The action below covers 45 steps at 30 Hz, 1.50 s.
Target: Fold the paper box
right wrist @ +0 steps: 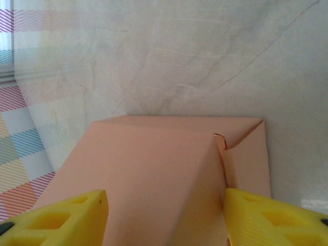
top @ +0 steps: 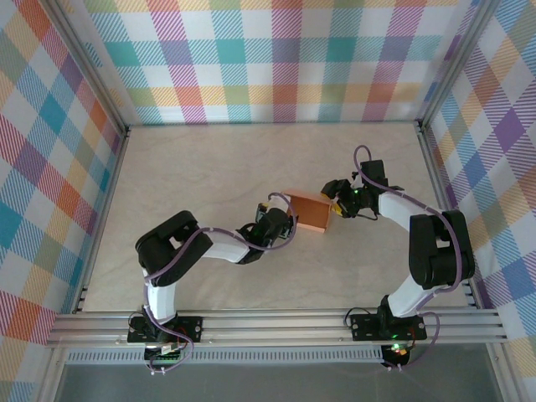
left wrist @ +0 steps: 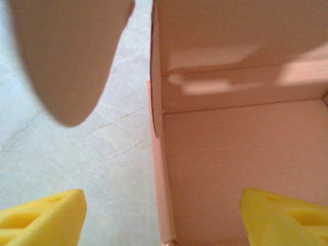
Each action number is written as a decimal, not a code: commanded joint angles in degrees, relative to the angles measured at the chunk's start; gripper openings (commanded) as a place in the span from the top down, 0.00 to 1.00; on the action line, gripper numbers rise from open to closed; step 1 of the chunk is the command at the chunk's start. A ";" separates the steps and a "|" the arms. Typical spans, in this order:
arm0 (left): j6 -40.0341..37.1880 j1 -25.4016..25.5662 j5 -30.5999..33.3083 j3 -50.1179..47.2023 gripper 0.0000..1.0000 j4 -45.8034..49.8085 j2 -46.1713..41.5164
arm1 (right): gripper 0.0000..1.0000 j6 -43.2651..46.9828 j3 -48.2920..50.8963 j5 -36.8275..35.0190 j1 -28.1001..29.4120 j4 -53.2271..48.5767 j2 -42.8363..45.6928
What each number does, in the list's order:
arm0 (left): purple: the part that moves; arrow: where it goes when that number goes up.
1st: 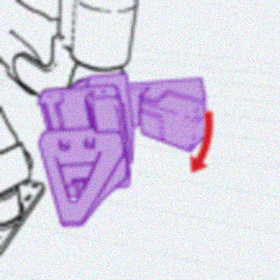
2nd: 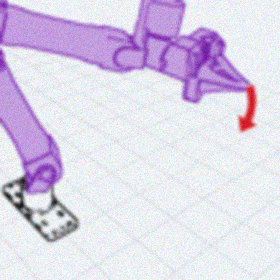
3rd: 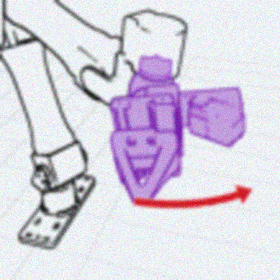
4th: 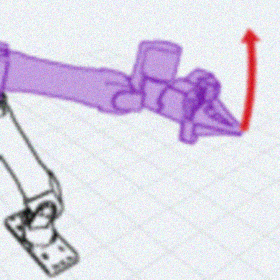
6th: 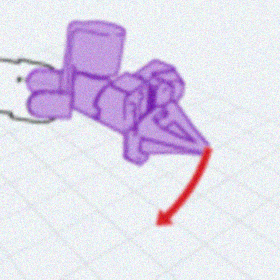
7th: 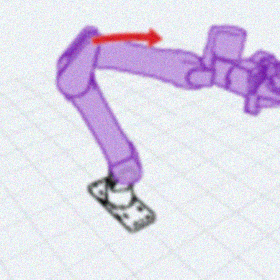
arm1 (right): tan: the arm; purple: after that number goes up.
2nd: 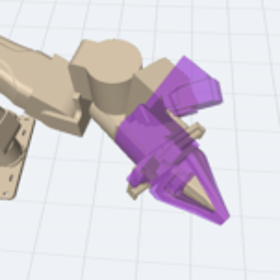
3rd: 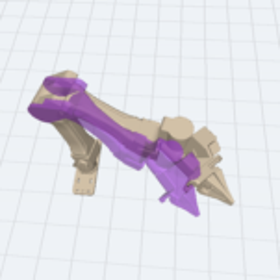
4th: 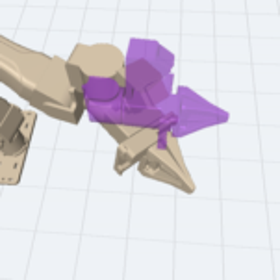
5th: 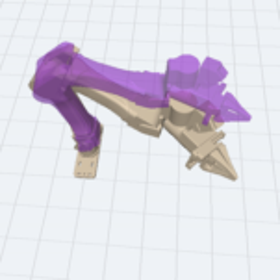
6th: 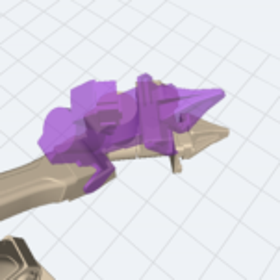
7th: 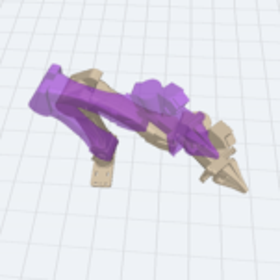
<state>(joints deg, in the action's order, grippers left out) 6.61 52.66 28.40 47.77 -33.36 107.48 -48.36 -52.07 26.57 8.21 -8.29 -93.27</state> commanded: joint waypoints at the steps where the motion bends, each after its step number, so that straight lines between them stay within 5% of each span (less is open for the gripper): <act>1: -1.84 1.04 -2.93 -3.21 0.14 -1.34 -4.42 | 0.39 1.56 -0.71 -0.69 0.04 -1.23 1.24; 9: -1.04 1.13 -5.65 -10.73 0.07 -0.37 -14.15 | 0.39 2.55 -0.92 -1.61 0.05 -2.15 1.35; 13: -1.73 0.76 -2.04 -11.24 0.00 5.05 -21.02 | 0.39 4.06 -1.67 -2.19 0.10 -3.32 1.08; 22: 8.31 -11.46 -12.03 -3.64 0.00 21.20 -33.59 | 0.41 8.39 -3.45 -1.92 0.14 -4.84 -0.14; 26: 12.44 -18.52 -24.97 6.57 0.00 31.72 -29.11 | 0.40 10.37 -3.91 -1.21 0.14 -6.39 -0.44; 32: 9.99 -19.97 -36.81 24.87 0.00 45.97 -14.34 | 0.37 11.88 -2.65 -0.83 0.23 -7.37 0.12; 45: 9.33 -19.97 -46.17 32.01 0.07 50.58 -1.36 | 0.33 11.36 0.65 -1.76 1.55 -5.51 0.14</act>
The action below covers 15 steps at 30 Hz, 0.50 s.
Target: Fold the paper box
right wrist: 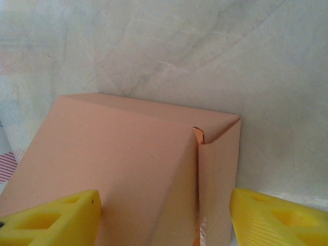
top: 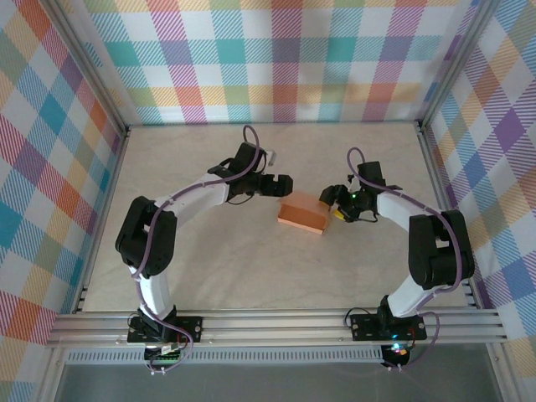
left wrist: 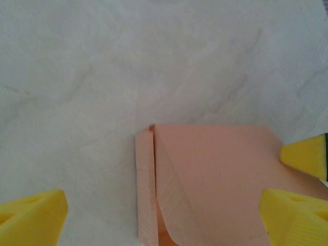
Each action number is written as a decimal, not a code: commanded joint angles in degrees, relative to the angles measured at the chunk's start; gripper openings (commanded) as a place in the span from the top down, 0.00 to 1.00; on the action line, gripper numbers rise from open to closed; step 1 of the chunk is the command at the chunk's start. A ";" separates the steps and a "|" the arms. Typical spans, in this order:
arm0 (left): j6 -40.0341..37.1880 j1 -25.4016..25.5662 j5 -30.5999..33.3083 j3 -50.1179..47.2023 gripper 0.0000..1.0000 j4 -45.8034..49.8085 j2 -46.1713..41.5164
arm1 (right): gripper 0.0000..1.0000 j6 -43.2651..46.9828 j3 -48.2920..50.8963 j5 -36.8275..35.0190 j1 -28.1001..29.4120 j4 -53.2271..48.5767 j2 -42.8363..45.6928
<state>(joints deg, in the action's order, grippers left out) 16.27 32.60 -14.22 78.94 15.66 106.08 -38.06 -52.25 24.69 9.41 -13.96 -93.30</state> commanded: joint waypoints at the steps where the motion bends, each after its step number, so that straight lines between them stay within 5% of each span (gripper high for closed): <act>1: -0.13 0.10 -3.71 0.03 0.10 1.20 0.03 | 0.33 0.98 0.96 0.10 0.37 0.41 0.17; 8: 2.07 0.35 -4.06 -6.02 0.32 -3.17 0.27 | 0.33 0.54 1.60 -0.32 0.36 1.56 1.58; 15: 3.33 1.19 -4.39 -8.15 0.42 -5.73 3.93 | 0.28 0.44 4.87 -1.99 0.52 2.80 4.97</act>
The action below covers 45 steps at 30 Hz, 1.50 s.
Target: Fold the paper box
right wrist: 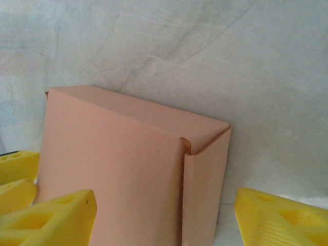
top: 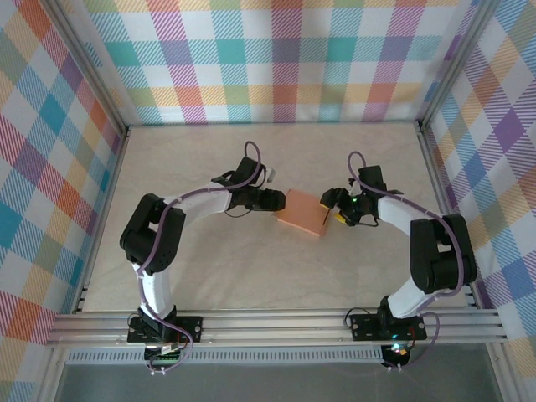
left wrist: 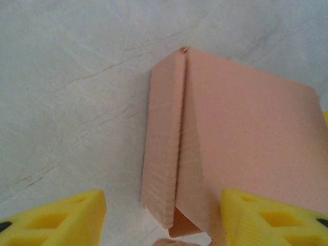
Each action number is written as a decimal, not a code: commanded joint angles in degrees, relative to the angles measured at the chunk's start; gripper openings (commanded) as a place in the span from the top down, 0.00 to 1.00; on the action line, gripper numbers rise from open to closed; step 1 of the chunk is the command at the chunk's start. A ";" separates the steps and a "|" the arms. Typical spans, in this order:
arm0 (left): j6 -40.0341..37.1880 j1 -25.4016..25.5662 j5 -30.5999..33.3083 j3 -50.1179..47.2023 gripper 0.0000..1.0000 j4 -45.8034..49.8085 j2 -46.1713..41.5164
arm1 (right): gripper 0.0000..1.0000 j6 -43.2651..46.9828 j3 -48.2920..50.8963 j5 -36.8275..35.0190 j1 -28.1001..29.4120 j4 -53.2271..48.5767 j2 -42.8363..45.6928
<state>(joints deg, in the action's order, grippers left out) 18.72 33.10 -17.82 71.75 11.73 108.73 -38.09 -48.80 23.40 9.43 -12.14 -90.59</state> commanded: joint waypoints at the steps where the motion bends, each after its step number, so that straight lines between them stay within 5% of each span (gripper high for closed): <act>1: 0.89 0.70 -0.60 -0.97 0.43 -1.67 1.46 | 0.28 0.72 1.91 -0.85 0.81 1.06 2.65; 7: 0.70 1.08 -0.20 -0.64 0.47 -1.36 2.88 | 0.29 3.19 3.32 -4.65 3.90 0.02 1.44; 17: 0.78 2.21 -0.06 -0.18 0.53 -1.18 5.40 | 0.53 6.61 2.68 -10.10 5.07 -0.13 -1.93; 23: 1.01 2.58 -0.60 0.07 0.50 -1.62 4.19 | 0.57 9.62 1.31 -9.25 5.07 0.08 -2.14; 33: 4.27 1.41 -3.79 2.26 0.30 -6.28 1.05 | 0.19 9.72 5.69 -11.79 5.02 9.83 6.05; 38: 4.78 -0.04 -6.36 4.46 0.36 -6.56 4.10 | 0.01 7.70 9.13 -12.52 4.33 12.54 10.35; 45: 4.69 -1.24 -8.63 4.11 0.50 -7.42 6.13 | 0.01 4.42 12.66 -6.30 2.40 15.41 12.05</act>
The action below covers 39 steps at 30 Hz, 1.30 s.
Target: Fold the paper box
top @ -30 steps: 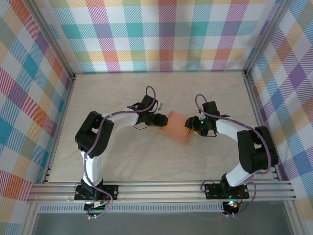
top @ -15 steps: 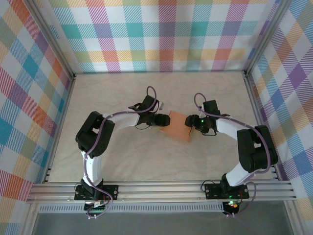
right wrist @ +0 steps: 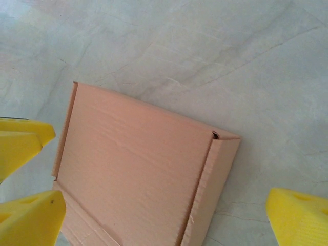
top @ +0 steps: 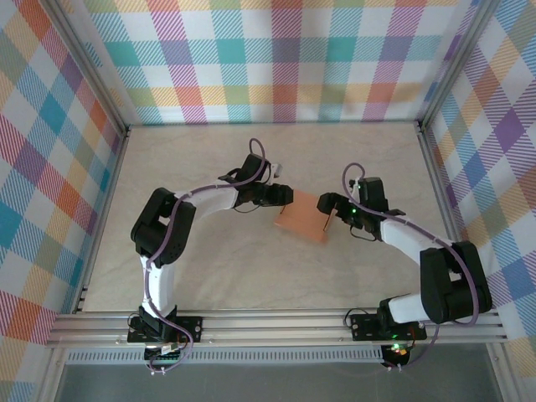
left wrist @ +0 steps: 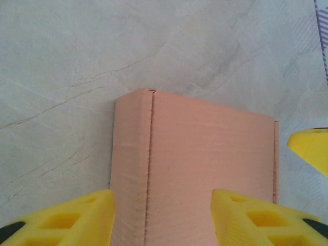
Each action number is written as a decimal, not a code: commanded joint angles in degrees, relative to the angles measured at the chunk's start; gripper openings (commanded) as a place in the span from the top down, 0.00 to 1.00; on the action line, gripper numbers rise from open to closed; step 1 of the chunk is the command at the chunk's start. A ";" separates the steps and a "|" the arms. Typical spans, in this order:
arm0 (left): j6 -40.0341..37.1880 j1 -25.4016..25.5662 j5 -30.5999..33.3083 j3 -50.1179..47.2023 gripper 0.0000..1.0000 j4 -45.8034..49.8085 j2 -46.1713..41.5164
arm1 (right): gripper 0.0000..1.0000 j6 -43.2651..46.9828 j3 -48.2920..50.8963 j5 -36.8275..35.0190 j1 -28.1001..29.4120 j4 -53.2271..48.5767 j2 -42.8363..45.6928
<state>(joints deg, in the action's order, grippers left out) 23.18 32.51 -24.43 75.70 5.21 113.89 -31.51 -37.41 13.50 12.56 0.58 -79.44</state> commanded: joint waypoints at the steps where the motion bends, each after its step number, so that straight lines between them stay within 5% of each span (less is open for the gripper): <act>1: 0.25 -0.85 -2.24 0.00 0.50 -1.08 1.22 | 0.02 -2.76 1.22 4.46 -0.94 2.63 0.42; 7: 0.31 -1.57 -3.22 -0.82 0.55 -2.28 2.19 | 0.06 -5.71 1.28 11.11 -1.35 4.82 -3.88; 32: 3.05 -5.97 -5.59 -5.91 0.63 -8.07 4.59 | 0.13 -13.03 0.69 18.36 -2.14 12.30 -10.12; 39: 2.76 -5.97 -6.16 -5.66 0.63 -7.87 4.58 | 0.26 -18.59 -0.06 22.67 -2.16 17.43 -12.21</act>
<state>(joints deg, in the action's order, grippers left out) 25.96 26.83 -29.54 70.57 -3.03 117.82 -46.68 -36.53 32.38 10.81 13.39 -90.85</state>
